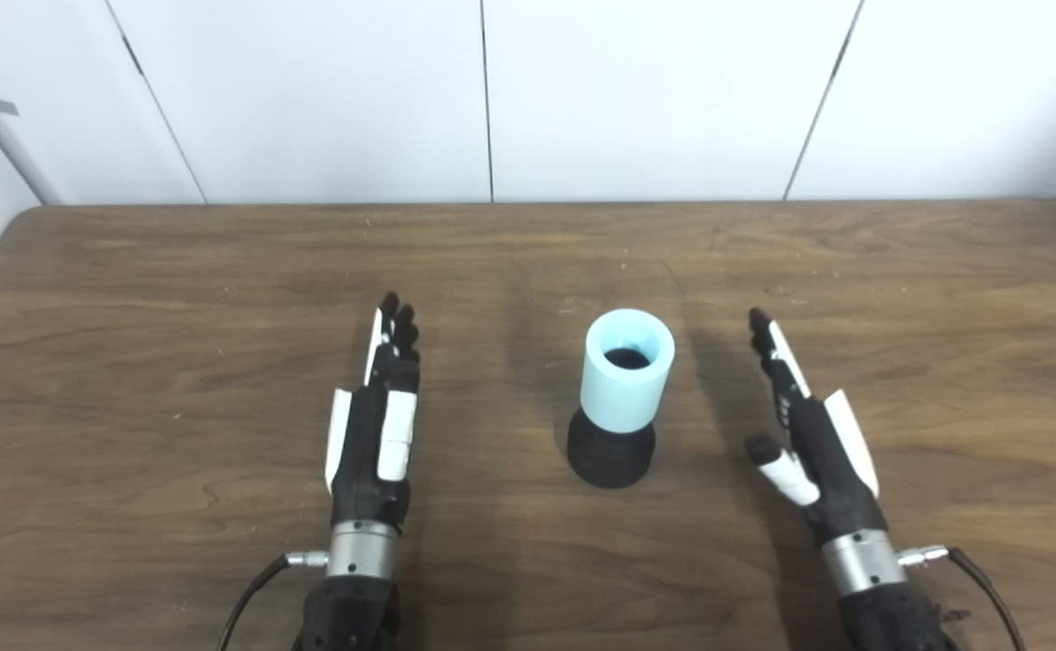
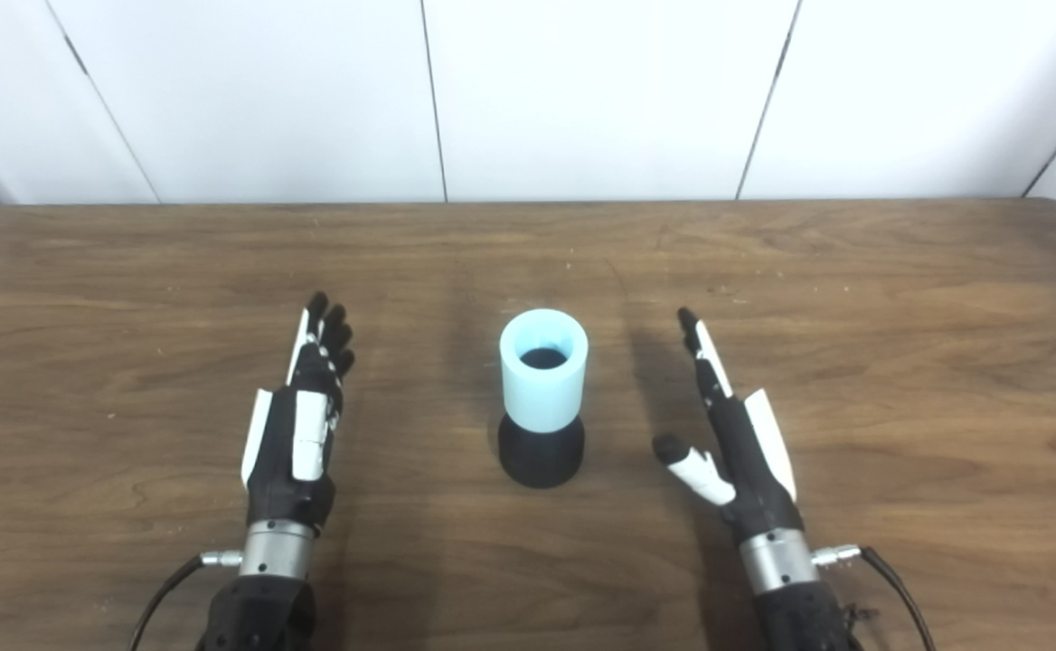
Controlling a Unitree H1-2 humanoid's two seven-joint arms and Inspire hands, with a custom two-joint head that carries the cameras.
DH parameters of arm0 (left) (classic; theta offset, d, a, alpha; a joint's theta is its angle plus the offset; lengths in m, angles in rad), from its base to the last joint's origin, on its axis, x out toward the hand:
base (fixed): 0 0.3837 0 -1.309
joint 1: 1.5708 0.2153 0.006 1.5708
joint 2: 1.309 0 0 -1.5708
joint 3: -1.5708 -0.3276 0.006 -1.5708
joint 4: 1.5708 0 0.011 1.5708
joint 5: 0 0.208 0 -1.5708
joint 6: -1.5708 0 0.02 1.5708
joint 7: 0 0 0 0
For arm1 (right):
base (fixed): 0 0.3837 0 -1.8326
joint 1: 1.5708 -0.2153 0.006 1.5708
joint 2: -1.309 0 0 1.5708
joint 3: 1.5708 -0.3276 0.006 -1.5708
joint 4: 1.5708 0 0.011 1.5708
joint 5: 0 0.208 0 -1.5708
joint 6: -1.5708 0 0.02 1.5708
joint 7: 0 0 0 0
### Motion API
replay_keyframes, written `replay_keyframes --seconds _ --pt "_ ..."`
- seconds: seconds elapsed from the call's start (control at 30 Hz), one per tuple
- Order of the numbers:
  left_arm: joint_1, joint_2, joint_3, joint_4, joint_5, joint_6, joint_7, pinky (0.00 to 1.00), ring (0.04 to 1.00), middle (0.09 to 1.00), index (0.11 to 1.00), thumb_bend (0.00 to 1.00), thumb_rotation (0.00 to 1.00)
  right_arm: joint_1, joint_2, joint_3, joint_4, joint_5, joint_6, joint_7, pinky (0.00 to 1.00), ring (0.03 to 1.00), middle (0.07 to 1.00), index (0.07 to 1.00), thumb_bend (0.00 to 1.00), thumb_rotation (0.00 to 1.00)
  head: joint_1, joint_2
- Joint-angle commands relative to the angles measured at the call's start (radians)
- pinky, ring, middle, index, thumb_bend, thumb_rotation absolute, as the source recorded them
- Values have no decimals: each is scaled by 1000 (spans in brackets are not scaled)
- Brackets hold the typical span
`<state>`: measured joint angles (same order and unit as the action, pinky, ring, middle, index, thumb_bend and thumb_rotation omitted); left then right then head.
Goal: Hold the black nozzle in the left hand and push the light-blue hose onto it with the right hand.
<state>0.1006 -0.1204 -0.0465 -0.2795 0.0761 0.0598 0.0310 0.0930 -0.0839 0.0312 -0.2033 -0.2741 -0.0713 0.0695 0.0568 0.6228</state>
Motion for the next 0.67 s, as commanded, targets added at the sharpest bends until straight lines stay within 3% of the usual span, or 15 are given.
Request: replay_keyframes --seconds 0.0,0.23,0.43,0.63 --pt "-17 -4 13 -26 -58 33 -10 1000 1000 1000 1000 927 1000 -35 -7 0 -18 14 -84 -24 1000 1000 1000 1000 871 1000 0 -1" --pt "-25 47 -12 25 58 -54 8 1000 1000 1000 1000 906 1000 -32 7 -5 -3 66 -73 -33 1000 1000 1000 1000 807 1000 -24 -16" --pt "-24 69 -31 33 125 -74 13 1000 1000 1000 1000 892 1000 -28 35 -17 -25 176 -25 -24 1000 1000 1000 1000 811 1000 -24 -13" --pt "-10 81 -51 30 159 -152 18 1000 1000 1000 1000 879 1000 -30 49 -20 -14 248 -54 -23 1000 1000 1000 1000 808 1000 -33 -8"
